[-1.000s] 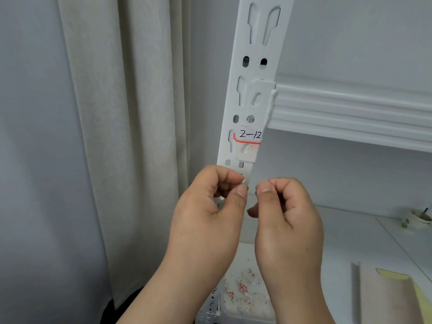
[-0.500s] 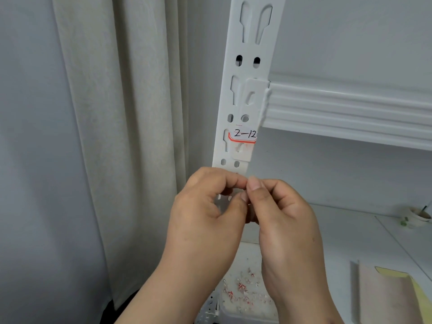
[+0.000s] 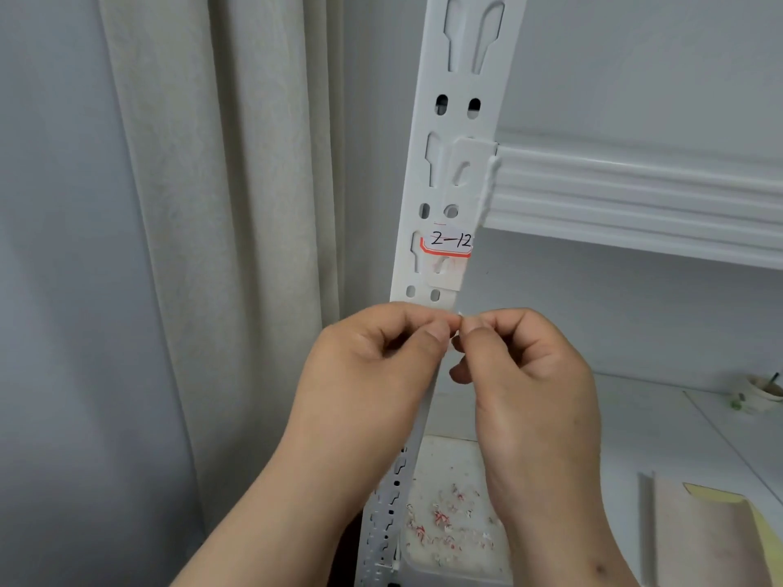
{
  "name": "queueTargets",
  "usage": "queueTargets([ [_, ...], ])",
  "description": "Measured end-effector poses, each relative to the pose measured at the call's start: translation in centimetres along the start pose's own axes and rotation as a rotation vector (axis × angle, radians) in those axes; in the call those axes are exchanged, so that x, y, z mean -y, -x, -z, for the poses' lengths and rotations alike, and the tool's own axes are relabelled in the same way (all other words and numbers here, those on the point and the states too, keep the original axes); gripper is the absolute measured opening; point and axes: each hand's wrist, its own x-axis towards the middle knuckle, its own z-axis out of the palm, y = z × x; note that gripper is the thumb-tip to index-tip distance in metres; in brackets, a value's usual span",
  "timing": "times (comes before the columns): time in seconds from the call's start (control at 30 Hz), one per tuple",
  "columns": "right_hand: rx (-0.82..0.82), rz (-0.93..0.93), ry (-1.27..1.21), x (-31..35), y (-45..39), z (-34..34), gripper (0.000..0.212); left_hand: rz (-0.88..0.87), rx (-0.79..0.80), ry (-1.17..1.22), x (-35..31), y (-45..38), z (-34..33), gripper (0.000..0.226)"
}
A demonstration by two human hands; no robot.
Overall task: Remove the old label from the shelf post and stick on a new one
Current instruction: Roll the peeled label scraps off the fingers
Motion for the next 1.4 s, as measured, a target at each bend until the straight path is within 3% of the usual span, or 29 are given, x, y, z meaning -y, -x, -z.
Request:
queueTargets([
  [0.1,-0.05,0.073,0.083,0.0,0.1,-0.1,0.018,-0.151,-0.04,-0.27,-1.1,0.2,-0.1,0.019],
  [0.2,-0.073,0.139,0.133,-0.1,0.1,-0.3,0.014,-0.22,-0.054,-0.339,-1.3,-0.1,0.0,0.019],
  [0.43,-0.059,0.102,-0.002,-0.1,0.4,-0.6,0.02,-0.233,-0.051,-0.331,-1.4,-0.3,0.1,0.018],
  [0.6,-0.116,-0.006,-0.184,0.2,-0.4,0.0,0.015,-0.049,-0.032,-0.006,-0.5,-0.9,0.7,0.022],
  [0.67,-0.091,-0.013,-0.193,0.0,-0.7,0.0,0.016,-0.045,-0.042,0.019,-0.4,-1.1,0.8,0.025],
  [1.0,0.046,-0.024,-0.197,-0.1,-0.8,-0.9,0.032,-0.13,-0.18,-0.038,-0.7,-2.8,0.2,0.028],
  [1.17,0.071,0.013,-0.177,0.4,-1.2,-0.9,0.02,-0.21,-0.271,-0.035,-0.5,-3.3,0.2,0.022],
  [1.4,0.081,-0.016,-0.17,-0.2,-0.7,-0.5,0.019,-0.337,-0.225,-0.146,-0.1,-2.0,-0.1,0.018],
])
